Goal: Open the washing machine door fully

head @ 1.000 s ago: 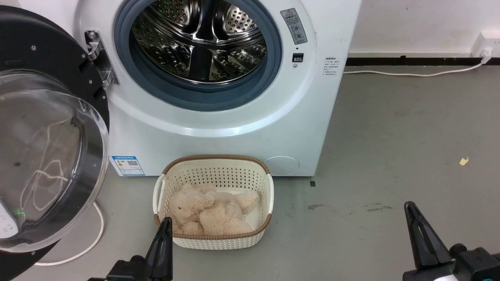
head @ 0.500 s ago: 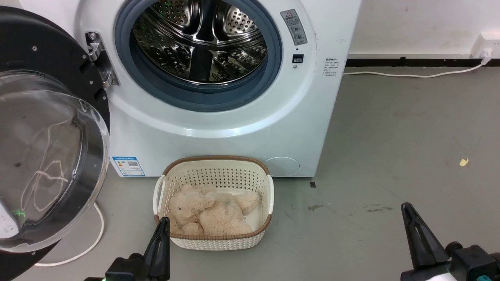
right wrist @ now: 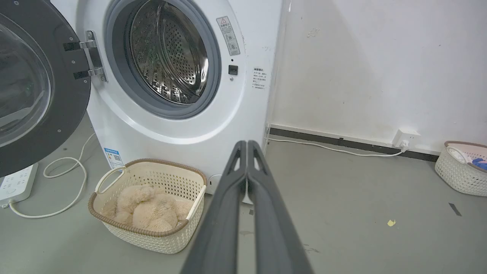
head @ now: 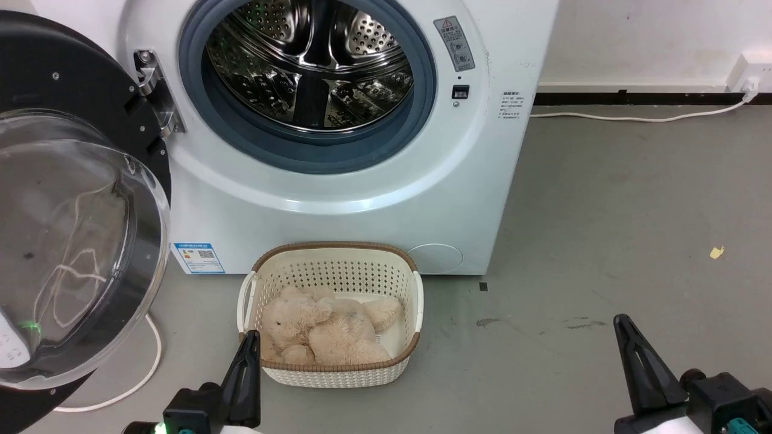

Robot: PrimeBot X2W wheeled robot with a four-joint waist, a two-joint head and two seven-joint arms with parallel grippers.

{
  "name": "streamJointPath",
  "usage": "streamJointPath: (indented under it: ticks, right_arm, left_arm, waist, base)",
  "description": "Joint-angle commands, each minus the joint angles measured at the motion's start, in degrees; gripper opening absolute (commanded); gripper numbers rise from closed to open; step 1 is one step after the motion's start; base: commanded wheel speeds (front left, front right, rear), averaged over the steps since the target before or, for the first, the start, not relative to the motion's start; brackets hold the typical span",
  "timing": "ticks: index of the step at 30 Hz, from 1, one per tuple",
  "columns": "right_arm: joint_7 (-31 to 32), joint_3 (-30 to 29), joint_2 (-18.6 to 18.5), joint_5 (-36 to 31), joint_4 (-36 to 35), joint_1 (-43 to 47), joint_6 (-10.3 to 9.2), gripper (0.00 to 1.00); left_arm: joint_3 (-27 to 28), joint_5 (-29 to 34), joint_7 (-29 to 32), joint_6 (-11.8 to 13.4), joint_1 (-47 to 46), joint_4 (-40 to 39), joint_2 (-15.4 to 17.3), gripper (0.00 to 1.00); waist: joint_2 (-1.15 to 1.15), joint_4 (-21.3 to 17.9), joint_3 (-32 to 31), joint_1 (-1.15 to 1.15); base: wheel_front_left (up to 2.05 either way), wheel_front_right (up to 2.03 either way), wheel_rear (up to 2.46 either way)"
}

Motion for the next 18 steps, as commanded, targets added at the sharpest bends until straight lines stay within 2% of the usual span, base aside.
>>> streamJointPath:
  ticks: [1,18]
  right_arm:
    - [0.38,0.19,0.09,0.13,0.13,-1.31,0.01,0.00]
    - [2.37,0.65,0.14,0.19,0.67,-2.25,0.01,0.00]
  left_arm:
    - [0.31,0.46,0.36,-0.22,-0.93,-0.19,0.01,0.00]
    - [1.13,1.46,2.34,-0.34,-1.87,-0.30,-0.06,0.00]
  waist:
    - [0.00,0.01,-0.02,0.00]
    - [0.00,0.10,-0.26,0.00]
  base:
    - [0.00,0.00,0.00]
    - [0.00,0.00,0.00]
